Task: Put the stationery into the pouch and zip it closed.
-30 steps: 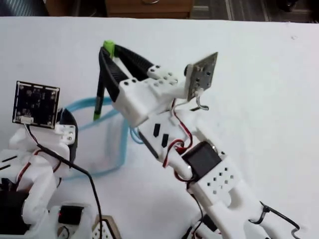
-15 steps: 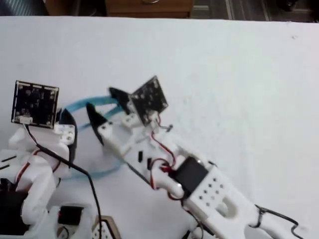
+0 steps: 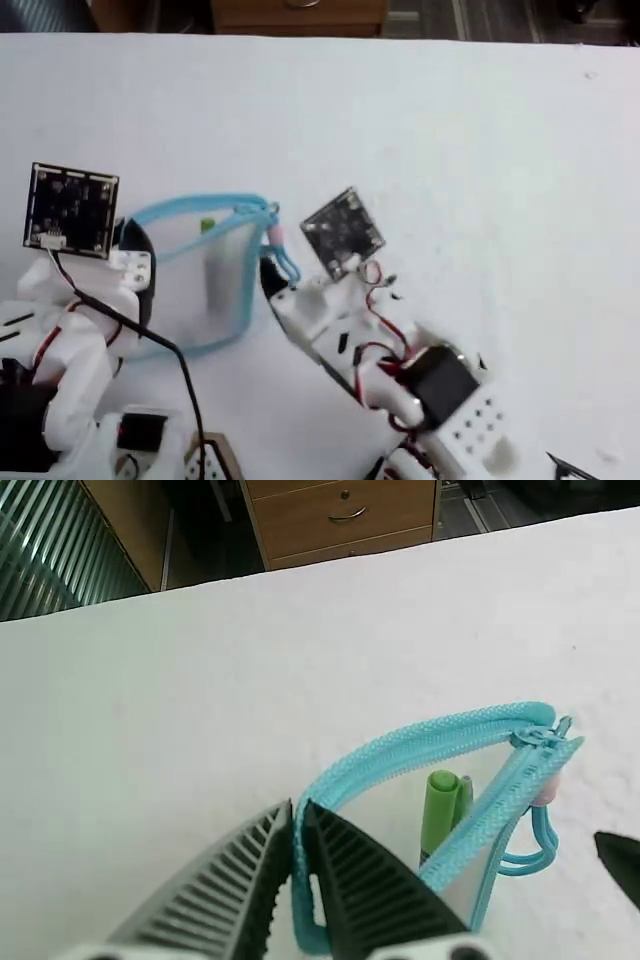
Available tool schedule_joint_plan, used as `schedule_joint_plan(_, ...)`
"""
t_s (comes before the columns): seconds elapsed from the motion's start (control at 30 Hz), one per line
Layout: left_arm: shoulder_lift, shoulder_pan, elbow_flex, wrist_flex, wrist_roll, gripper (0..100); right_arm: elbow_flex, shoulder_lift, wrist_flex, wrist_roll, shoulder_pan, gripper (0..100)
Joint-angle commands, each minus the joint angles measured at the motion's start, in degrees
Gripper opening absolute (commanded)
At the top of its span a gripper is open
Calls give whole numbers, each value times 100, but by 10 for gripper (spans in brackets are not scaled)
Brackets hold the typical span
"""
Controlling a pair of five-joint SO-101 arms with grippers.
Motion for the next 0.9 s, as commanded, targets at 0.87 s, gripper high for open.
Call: schedule_joint_plan(0.87,22,-13,97,202,-26,26,2470,2967,-5033,18,488,269)
